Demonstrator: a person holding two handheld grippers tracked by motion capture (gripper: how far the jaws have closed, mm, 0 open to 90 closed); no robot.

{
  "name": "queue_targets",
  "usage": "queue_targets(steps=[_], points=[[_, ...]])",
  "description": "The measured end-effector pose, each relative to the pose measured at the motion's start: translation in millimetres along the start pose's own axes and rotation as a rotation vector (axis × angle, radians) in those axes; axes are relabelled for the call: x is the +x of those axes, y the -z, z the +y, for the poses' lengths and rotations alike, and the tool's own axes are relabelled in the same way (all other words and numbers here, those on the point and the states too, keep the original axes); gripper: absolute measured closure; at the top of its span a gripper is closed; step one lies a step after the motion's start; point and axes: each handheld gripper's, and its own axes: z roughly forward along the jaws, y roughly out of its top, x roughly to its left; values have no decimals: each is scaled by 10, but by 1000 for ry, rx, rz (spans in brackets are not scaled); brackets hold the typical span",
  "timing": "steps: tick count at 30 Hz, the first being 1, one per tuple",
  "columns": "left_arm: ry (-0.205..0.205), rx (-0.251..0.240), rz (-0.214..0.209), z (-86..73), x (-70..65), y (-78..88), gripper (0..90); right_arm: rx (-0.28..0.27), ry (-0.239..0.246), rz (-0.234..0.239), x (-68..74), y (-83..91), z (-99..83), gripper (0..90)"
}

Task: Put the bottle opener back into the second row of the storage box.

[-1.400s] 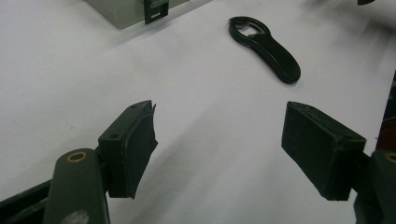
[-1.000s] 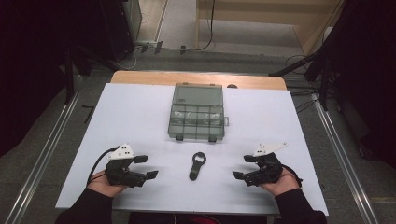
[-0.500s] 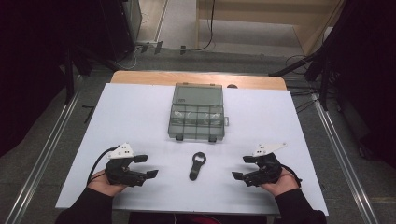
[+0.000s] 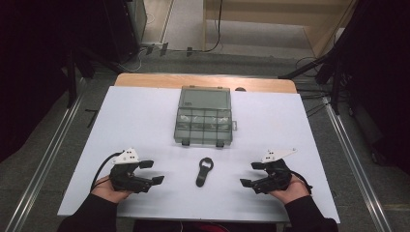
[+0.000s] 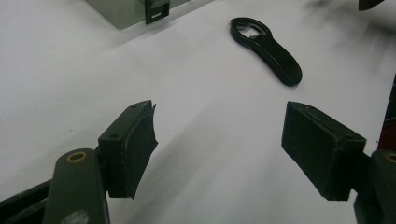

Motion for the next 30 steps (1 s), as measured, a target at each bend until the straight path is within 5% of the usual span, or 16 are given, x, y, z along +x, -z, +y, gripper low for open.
queue_targets(steps=[30], points=[[2,4,6,-21,-5,5,257,-7,29,28,-26,-79,198,202]])
